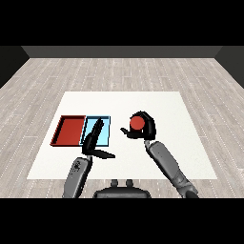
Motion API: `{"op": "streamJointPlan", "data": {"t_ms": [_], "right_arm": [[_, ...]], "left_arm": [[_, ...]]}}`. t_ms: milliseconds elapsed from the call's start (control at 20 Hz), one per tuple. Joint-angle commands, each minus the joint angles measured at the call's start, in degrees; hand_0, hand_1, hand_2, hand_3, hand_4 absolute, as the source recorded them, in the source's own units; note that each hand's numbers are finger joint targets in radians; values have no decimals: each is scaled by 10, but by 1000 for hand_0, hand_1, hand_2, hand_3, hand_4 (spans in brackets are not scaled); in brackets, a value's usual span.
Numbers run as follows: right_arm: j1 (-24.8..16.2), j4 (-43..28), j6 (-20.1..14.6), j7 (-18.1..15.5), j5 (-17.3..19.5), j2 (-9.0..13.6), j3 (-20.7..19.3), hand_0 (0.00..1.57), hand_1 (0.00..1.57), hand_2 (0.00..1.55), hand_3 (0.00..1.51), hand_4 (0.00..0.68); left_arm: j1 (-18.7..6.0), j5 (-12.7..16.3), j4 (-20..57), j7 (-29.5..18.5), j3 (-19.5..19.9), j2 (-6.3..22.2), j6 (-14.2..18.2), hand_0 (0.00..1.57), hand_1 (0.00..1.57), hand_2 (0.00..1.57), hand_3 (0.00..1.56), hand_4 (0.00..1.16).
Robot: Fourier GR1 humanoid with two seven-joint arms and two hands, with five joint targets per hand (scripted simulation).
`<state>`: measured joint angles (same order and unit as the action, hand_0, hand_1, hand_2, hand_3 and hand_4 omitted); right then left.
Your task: Pick the red can and put it in the red box
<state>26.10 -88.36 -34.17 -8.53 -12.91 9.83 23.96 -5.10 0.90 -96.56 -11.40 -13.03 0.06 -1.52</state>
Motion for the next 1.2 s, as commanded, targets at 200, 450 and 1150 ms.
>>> {"op": "streamJointPlan", "data": {"t_ms": [200, 450, 1150], "right_arm": [[1, -29, -2, 15, 65, -49, -4, 1571, 1571, 1483, 1427, 649], [-23, -15, 56, -18, 76, -62, -42, 1571, 1571, 1480, 1421, 647], [-11, -29, 46, 10, 126, -98, -10, 1571, 1571, 1479, 1412, 644]], "left_arm": [[-58, 35, 42, 33, -74, -1, 56, 0, 0, 0, 0, 0], [-62, 34, 58, 41, -82, -1, 65, 0, 0, 0, 0, 0], [-102, 129, 140, 22, -201, -1, 144, 0, 0, 0, 0, 0]]}}
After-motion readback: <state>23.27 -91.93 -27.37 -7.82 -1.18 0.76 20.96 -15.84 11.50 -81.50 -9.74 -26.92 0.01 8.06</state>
